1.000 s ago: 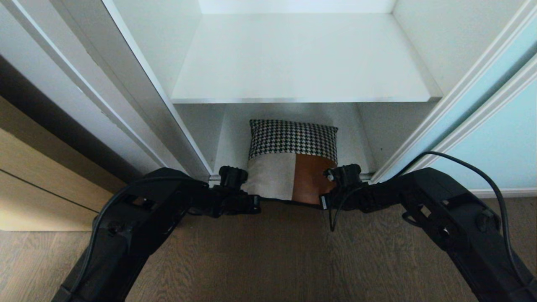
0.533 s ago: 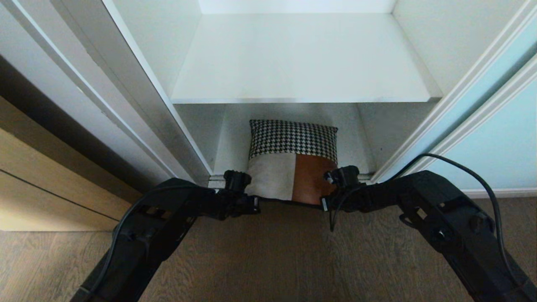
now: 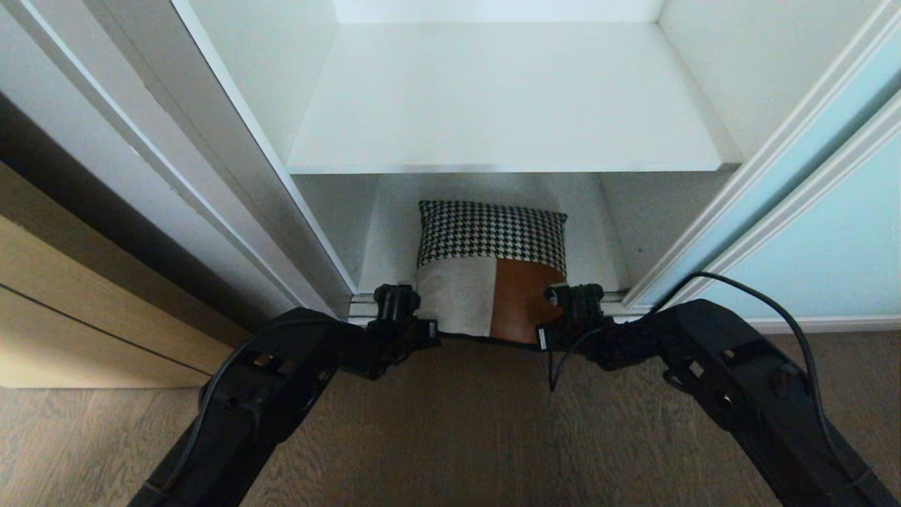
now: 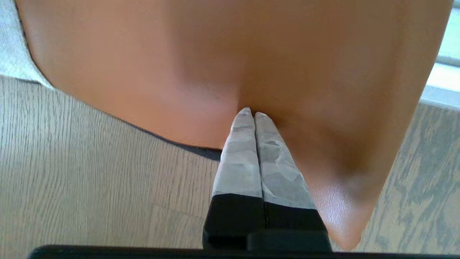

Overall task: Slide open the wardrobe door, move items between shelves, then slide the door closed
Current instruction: Place the pillow on the lower shelf

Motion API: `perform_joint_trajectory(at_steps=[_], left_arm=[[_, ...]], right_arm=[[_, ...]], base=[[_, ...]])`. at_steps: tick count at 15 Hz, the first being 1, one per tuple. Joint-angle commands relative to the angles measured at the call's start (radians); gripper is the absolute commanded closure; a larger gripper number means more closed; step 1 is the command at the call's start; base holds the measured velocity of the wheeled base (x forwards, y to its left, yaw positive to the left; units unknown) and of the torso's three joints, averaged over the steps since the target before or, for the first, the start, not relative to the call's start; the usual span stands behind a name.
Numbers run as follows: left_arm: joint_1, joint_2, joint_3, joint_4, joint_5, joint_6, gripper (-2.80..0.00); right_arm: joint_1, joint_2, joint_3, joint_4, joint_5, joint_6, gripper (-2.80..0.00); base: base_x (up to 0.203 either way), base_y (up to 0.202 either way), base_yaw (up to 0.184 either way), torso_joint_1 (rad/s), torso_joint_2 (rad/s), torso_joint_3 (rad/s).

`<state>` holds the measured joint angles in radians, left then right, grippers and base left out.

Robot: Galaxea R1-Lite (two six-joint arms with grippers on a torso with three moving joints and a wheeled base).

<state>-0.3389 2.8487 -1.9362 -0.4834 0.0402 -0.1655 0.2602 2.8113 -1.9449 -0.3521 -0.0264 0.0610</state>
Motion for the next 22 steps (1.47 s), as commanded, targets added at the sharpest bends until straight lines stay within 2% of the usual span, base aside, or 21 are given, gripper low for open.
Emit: perform_joint_trajectory(at_steps=[1, 16, 22], left_arm=[[0.001, 0.014, 0.0, -0.02, 0.0, -0.002, 0.0], [0.001, 0.004, 0.005, 0.013, 0.001, 0.0, 0.0], [0.001, 0.016, 0.005, -0.042, 0.013, 0.001, 0.0]], right_arm=[[0.001, 0.007, 0.0, -0.013, 0.0, 0.0, 0.0], [-0.004, -0.003, 0.0, -0.015, 0.02, 0.0, 0.0], [-0.004, -0.006, 0.0, -0.015, 0.023, 0.0, 0.0]], base=[[0.0, 0.0, 0.0, 0.0, 0.0, 0.0], [0.0, 0.0, 0.0, 0.0, 0.0, 0.0], [0.172, 0.0, 0.0, 0.0, 0.0, 0.002]])
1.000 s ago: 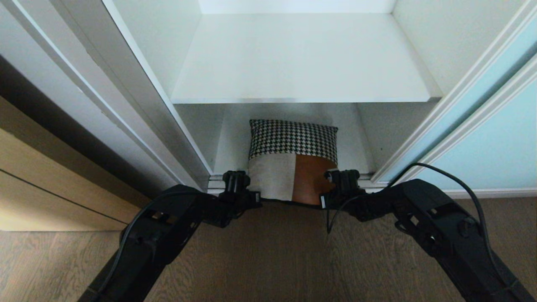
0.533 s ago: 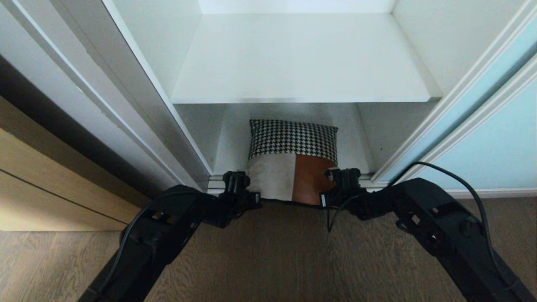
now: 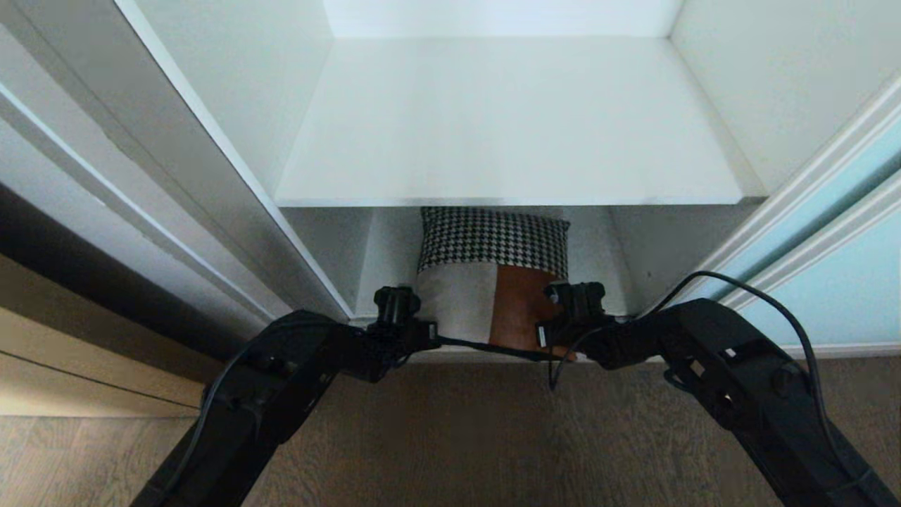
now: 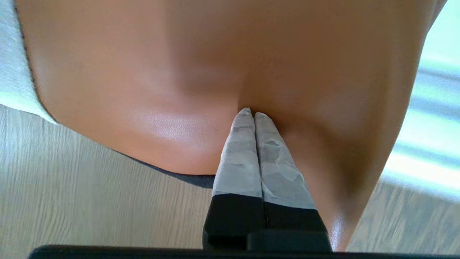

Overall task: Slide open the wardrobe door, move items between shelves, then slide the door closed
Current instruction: Place the pillow on the lower shelf

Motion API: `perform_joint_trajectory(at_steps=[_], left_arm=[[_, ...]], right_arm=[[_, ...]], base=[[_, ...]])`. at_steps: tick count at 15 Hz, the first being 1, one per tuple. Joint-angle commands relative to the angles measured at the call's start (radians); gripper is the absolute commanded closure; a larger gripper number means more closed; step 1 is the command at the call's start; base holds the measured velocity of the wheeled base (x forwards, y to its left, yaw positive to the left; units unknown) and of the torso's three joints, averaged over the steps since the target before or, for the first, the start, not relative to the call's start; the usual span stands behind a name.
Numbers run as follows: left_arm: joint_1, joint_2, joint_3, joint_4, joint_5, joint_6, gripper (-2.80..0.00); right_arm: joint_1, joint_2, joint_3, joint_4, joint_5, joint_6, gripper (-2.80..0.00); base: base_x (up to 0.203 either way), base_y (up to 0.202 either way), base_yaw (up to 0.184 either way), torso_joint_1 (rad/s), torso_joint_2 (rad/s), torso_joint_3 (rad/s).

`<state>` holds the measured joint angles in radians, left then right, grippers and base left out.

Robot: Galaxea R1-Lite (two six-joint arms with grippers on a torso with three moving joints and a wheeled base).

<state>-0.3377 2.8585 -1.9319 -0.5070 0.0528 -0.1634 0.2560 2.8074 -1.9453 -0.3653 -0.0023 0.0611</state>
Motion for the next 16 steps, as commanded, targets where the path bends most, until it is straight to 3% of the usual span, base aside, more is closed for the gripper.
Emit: perform_joint_trajectory(at_steps=[1, 10, 13, 16], left_arm=[[0.0, 0.007, 0.001, -0.028, 0.001, -0.001, 0.0], [0.002, 0.005, 0.045, -0.11, 0.006, 0.024, 0.0], [0.003, -0.001, 0.05, -0.115, 0.004, 0.022, 0.0], [0.002, -0.045, 0.131, -0.169, -0.004, 0.015, 0.0]], right_arm=[[0.0, -0.002, 0.0, -0.001, -0.001, 0.0, 0.0], [-0.011, -0.005, -0.001, -0.059, -0.01, -0.003, 0.0], [-0.024, -0.004, -0.001, -0.062, -0.018, -0.084, 0.0], [-0.016, -0.014, 0.001, -0.072, -0.027, -0.087, 0.0]], base=[[0.1, 0.0, -0.002, 0.007, 0.0, 0.002], [0.0, 0.0, 0.0, 0.0, 0.0, 0.0], [0.0, 0.0, 0.0, 0.0, 0.0, 0.0], [0.0, 0.0, 0.0, 0.0, 0.0, 0.0]])
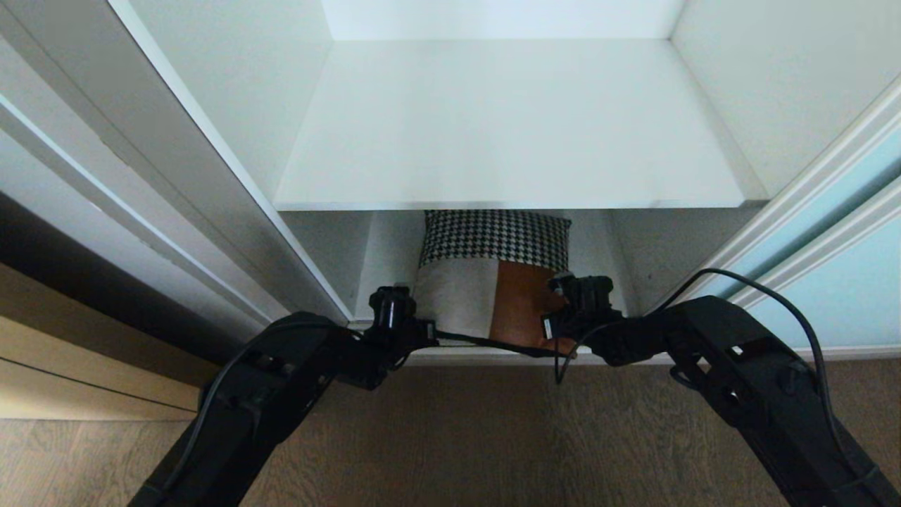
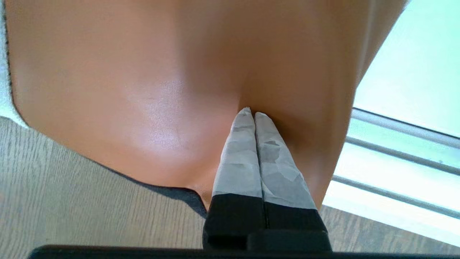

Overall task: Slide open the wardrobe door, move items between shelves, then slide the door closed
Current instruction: Place the pillow on the lower shelf

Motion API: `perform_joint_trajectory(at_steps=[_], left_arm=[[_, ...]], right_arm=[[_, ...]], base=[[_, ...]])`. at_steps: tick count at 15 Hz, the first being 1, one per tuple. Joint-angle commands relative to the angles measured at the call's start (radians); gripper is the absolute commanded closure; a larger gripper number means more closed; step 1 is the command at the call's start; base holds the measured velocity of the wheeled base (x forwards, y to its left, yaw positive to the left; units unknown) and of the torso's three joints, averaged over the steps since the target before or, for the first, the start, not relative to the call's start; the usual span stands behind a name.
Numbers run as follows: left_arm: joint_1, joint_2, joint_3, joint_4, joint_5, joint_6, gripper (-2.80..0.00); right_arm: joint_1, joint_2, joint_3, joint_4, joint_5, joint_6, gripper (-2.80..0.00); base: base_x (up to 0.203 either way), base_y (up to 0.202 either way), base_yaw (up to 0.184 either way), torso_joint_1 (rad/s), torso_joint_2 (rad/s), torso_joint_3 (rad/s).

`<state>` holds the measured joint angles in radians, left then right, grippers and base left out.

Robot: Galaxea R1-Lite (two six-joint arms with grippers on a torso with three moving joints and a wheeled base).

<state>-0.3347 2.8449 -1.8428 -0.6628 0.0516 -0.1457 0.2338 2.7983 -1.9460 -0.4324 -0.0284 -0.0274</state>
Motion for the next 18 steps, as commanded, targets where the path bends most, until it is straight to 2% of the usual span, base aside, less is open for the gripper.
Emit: perform_joint_trajectory(at_steps=[1, 5, 8, 12, 16, 18], left_arm=[[-0.001, -0.055, 0.076, -0.03, -0.009, -0.005, 0.0], [-0.002, -0.157, 0.244, -0.144, -0.059, -0.019, 0.0], [-0.005, -0.233, 0.391, -0.222, -0.152, -0.023, 0.0], [-0.004, -0.225, 0.372, -0.135, -0.171, -0.021, 0.0], [-0.004, -0.181, 0.341, -0.134, -0.17, -0.02, 0.0], [-0.004, -0.173, 0.333, -0.132, -0.168, -0.02, 0.0]], right_arm=[[0.013, -0.009, 0.002, -0.006, 0.0, 0.004, 0.0], [0.047, -0.079, 0.041, -0.009, -0.001, 0.039, 0.0], [0.066, -0.134, 0.11, -0.007, 0.001, 0.077, 0.0], [0.115, -0.189, 0.295, 0.004, 0.011, 0.118, 0.0], [0.116, -0.131, 0.274, 0.051, 0.01, 0.123, 0.0], [0.115, -0.087, 0.216, 0.083, 0.002, 0.124, 0.0]], base=[[0.0, 0.0, 0.0, 0.0, 0.0, 0.0], [0.0, 0.0, 0.0, 0.0, 0.0, 0.0], [0.0, 0.0, 0.0, 0.0, 0.0, 0.0], [0.0, 0.0, 0.0, 0.0, 0.0, 0.0], [0.0, 0.0, 0.0, 0.0, 0.0, 0.0], [0.0, 0.0, 0.0, 0.0, 0.0, 0.0]])
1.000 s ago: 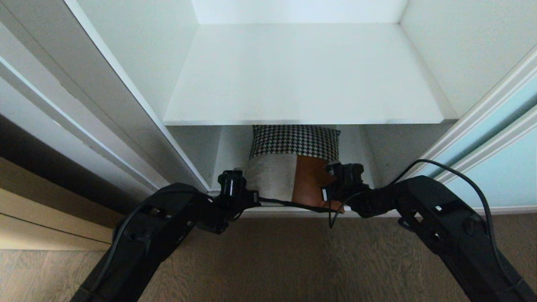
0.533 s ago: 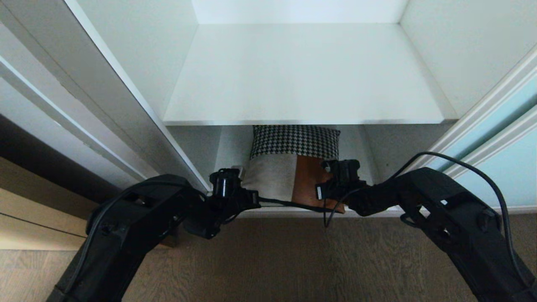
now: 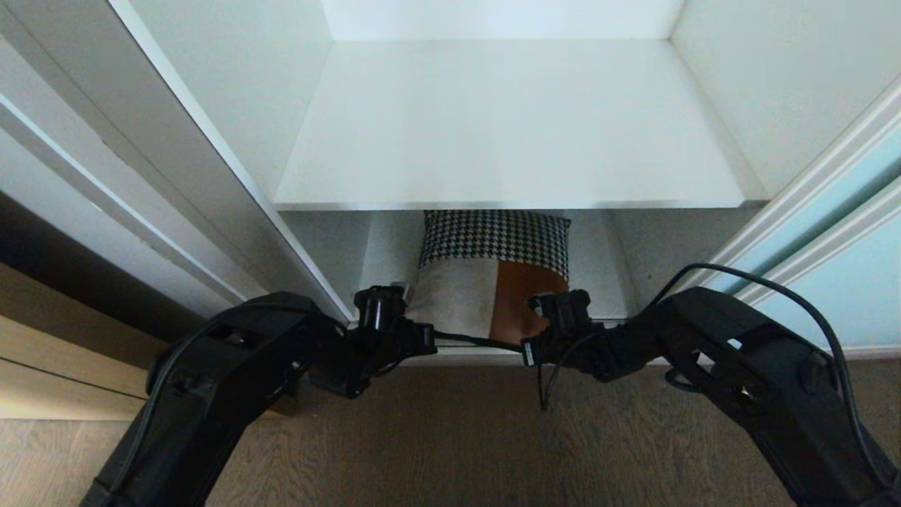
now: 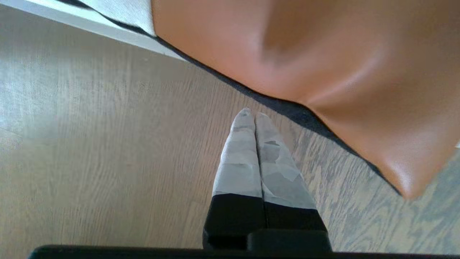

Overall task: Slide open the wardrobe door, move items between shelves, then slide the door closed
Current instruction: Place the pillow on the lower shelf

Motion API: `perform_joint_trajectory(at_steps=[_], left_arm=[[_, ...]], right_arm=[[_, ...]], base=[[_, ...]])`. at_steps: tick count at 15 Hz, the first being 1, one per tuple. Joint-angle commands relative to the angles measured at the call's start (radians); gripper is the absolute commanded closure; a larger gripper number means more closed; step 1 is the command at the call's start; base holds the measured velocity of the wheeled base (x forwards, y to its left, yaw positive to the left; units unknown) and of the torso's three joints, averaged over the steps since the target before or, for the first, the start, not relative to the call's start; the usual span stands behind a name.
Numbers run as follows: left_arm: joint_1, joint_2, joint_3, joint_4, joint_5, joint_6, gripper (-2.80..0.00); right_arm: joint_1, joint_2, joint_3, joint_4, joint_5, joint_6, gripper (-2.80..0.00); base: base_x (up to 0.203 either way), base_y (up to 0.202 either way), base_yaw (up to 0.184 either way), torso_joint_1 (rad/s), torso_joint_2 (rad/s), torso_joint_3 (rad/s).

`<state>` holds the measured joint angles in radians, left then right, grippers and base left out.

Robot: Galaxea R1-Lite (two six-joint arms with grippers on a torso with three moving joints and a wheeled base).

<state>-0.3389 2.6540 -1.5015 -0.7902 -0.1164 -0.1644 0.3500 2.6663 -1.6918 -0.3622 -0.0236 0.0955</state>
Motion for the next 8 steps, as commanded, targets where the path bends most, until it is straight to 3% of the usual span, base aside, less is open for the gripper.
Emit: perform_joint_trajectory(at_steps=[1, 6, 8], left_arm=[[0.0, 0.02, -0.009, -0.004, 0.0, -0.001, 0.0], [0.0, 0.029, -0.023, -0.003, 0.006, -0.001, 0.0], [0.0, 0.033, -0.034, -0.007, 0.009, -0.001, 0.0]], right_arm=[[-0.003, 0.064, -0.067, 0.036, -0.004, 0.001, 0.0], [-0.031, 0.109, -0.256, 0.272, -0.004, -0.005, 0.0], [-0.037, 0.115, -0.255, 0.263, -0.007, -0.02, 0.0]], base=[[0.0, 0.0, 0.0, 0.0, 0.0, 0.0], [0.0, 0.0, 0.0, 0.0, 0.0, 0.0], [0.0, 0.0, 0.0, 0.0, 0.0, 0.0]])
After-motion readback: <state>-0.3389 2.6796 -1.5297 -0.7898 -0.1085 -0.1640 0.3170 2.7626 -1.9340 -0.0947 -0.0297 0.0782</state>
